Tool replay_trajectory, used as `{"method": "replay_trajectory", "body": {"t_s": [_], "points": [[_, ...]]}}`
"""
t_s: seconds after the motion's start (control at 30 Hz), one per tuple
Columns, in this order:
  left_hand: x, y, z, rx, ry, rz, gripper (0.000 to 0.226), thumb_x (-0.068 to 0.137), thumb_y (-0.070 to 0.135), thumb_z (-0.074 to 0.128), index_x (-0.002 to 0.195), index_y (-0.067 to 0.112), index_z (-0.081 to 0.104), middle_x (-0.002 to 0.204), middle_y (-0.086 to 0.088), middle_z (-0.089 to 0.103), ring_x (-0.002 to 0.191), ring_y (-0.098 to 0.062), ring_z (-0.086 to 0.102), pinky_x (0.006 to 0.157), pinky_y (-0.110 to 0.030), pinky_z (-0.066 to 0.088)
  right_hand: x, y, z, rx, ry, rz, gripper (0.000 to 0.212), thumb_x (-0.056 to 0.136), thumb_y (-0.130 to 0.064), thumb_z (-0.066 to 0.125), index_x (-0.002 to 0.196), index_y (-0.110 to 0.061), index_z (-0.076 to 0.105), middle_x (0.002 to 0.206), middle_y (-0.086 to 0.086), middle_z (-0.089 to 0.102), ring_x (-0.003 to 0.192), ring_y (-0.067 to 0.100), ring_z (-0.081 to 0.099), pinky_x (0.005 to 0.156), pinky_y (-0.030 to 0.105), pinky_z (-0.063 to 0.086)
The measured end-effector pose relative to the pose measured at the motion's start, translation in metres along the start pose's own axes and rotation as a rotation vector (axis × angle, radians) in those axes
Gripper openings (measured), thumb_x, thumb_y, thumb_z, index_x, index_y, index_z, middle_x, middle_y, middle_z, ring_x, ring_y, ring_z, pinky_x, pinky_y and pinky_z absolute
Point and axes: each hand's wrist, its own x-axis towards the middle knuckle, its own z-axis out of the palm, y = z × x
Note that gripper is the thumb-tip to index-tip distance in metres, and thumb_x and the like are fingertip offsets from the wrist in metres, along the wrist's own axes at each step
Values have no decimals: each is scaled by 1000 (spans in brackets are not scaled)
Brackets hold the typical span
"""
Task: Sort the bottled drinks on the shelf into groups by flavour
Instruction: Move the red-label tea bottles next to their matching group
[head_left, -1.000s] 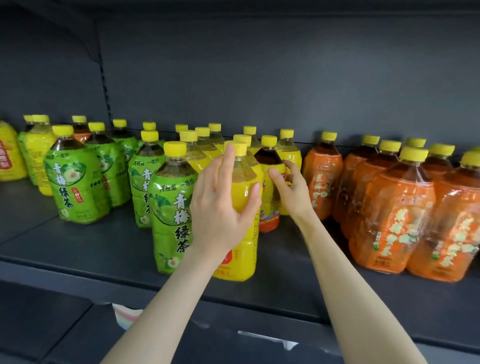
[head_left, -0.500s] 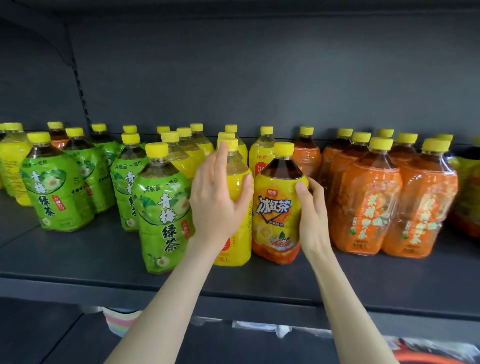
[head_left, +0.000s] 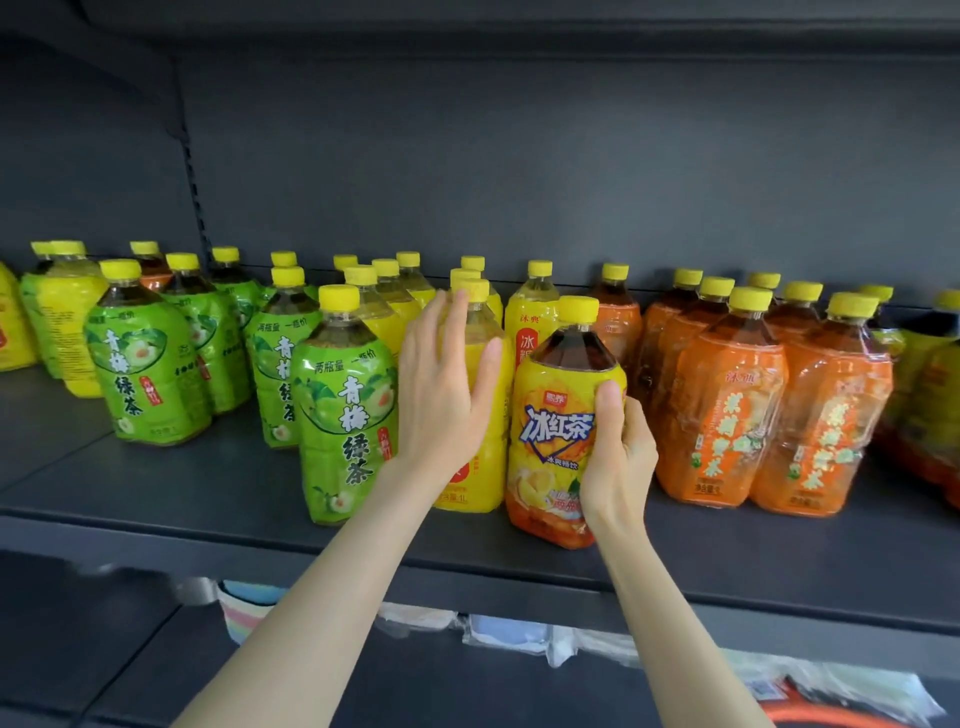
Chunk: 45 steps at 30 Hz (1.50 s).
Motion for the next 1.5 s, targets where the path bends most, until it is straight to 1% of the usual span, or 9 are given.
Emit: {"method": "replay_trajectory", "body": {"t_s": [0.13, 0.3, 0.47, 0.67, 0.9, 1.17, 1.27, 1.43, 1.5], "points": [[-19, 16, -32, -160, 0, -54, 54, 97, 45, 31, 132, 9, 50, 146, -8, 38, 136, -16, 32, 110, -22, 22, -23, -15, 0, 34, -55, -47, 53, 84, -66, 51, 85, -13, 59, 79, -2, 71, 79, 11, 69, 65, 27, 55], [-32, 14, -85, -618, -138, -266, 50, 89, 53, 35, 127, 24, 50, 129, 6, 54, 119, -1, 49, 98, -26, 43, -55, -49, 31, 122, -159, -42, 71, 79, -68, 42, 99, -3, 64, 94, 12, 73, 91, 26, 70, 81, 47, 57], [-45, -22, -147, -930, -260, -371, 51, 94, 46, 34, 136, 19, 39, 119, 6, 64, 113, -10, 59, 93, -34, 49, -102, -71, 98, 189, -233, -57, 71, 83, -68, 44, 102, -2, 63, 101, 19, 69, 98, 33, 67, 86, 54, 53], [-59, -111, -233, -825, -194, -413, 63, 87, 60, 36, 139, 23, 37, 126, 4, 60, 116, -12, 57, 99, -45, 46, -184, -67, 203, 166, -275, -19, 67, 82, -75, 40, 108, -17, 60, 101, 2, 70, 95, 12, 67, 81, 34, 53], [-61, -204, -300, -766, -76, -416, 57, 90, 54, 33, 135, 21, 40, 119, 7, 62, 107, -7, 61, 87, -29, 52, -235, -70, 306, 184, -460, 67, 60, 75, -64, 47, 110, -17, 60, 99, -1, 71, 88, 5, 69, 70, 18, 53], [-24, -308, -320, -740, -202, -464, 64, 91, 62, 26, 141, 23, 38, 126, 4, 60, 113, -4, 58, 90, -23, 50, -231, -44, 416, 149, -355, 90, 65, 71, -74, 59, 116, -27, 58, 104, -3, 71, 92, 9, 69, 79, 29, 57], [-9, -354, -326, -716, -249, -483, 62, 90, 56, 22, 136, 22, 46, 122, 6, 63, 111, 0, 58, 90, -17, 49, -224, -20, 455, 134, -335, 83, 48, 73, -72, 58, 102, -34, 60, 100, -2, 72, 92, 12, 70, 82, 37, 57], [9, -428, -332, -504, -143, -492, 27, 100, 33, 30, 114, 28, 53, 109, 21, 57, 103, 17, 50, 87, -3, 38, -205, -2, 520, 120, -320, 79, 60, 70, -67, 51, 111, -24, 58, 101, -3, 70, 87, 3, 68, 71, 20, 55], [13, -466, -337, -384, -36, -488, 21, 99, 28, 39, 115, 25, 52, 107, 19, 54, 103, 14, 50, 87, -6, 38, -202, 7, 546, 130, -336, 84, 58, 70, -65, 52, 110, -23, 58, 100, -4, 70, 85, 3, 69, 66, 17, 54]]}}
